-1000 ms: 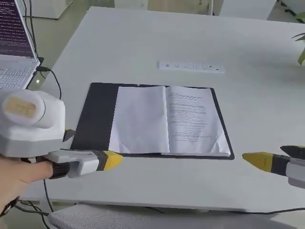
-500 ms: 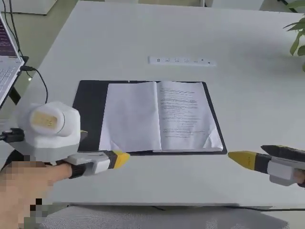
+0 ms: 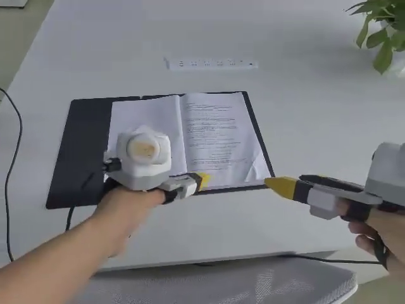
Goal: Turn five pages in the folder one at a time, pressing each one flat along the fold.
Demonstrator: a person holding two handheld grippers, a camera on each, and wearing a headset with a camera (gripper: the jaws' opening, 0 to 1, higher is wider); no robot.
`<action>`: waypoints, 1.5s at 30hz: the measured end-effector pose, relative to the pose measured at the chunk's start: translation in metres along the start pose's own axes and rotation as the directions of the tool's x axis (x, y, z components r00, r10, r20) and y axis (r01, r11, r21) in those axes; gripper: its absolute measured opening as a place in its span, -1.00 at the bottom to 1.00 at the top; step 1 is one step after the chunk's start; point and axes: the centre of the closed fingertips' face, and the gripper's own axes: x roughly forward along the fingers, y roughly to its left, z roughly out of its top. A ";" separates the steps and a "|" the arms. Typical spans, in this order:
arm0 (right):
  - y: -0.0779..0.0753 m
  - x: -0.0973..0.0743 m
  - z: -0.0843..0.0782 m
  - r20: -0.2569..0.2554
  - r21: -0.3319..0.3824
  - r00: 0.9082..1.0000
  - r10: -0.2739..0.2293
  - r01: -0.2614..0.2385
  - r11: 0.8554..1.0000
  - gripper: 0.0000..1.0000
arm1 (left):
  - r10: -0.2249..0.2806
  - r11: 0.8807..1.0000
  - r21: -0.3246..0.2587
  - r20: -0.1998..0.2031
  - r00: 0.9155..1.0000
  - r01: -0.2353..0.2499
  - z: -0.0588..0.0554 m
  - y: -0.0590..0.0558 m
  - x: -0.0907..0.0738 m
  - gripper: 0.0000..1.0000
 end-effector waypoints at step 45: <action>-0.063 0.066 -0.001 0.063 0.232 0.998 0.013 -0.027 0.972 0.02 | 0.048 0.987 0.152 0.068 0.997 -0.058 -0.003 -0.027 0.113 -0.13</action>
